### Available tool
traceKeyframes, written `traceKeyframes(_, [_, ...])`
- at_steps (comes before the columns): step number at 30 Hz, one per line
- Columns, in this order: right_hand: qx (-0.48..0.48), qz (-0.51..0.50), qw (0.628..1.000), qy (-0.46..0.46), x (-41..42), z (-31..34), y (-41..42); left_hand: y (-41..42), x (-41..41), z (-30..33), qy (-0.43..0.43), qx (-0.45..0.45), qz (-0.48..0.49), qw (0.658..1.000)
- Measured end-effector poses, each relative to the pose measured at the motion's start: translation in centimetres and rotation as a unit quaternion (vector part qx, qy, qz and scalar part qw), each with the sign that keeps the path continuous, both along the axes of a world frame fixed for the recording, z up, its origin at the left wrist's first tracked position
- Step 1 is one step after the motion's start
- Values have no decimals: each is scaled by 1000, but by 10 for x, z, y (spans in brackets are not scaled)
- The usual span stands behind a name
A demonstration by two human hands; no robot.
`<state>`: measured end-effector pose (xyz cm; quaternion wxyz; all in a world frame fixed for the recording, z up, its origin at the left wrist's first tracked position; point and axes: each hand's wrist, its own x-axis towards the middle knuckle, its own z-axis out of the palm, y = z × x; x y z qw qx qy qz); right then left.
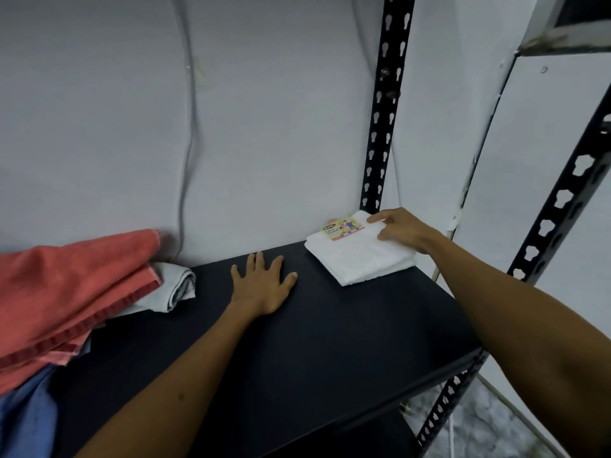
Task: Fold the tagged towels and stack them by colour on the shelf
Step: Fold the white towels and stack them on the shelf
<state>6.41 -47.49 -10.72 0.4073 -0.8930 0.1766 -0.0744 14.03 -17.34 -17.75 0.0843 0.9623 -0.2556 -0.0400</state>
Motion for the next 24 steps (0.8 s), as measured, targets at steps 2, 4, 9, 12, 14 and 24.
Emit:
traceKeyframes(2, [13,-22,1000,-16,0,-5,-1,0,1,-1,-6,0,-1,1000])
traceKeyframes(4, [27,-44,998,-27,1,-10,0,-1,2,-2,-11,0,-1,1000])
traceKeyframes(9, [-40,-84,994,-52,4,-31,9,-1,2,-3,-15,-4,1,1000])
traceKeyframes(12, [-68,-78,993,-55,7,-37,13,-1,2,-3,-16,-6,3,1000])
traceKeyframes(14, [-80,-68,993,-58,7,-37,14,-1,2,-2,-14,-9,2,1000])
traceKeyframes(24, [9,-80,984,-162,-3,-45,17,-18,-4,8,-80,-78,35,993])
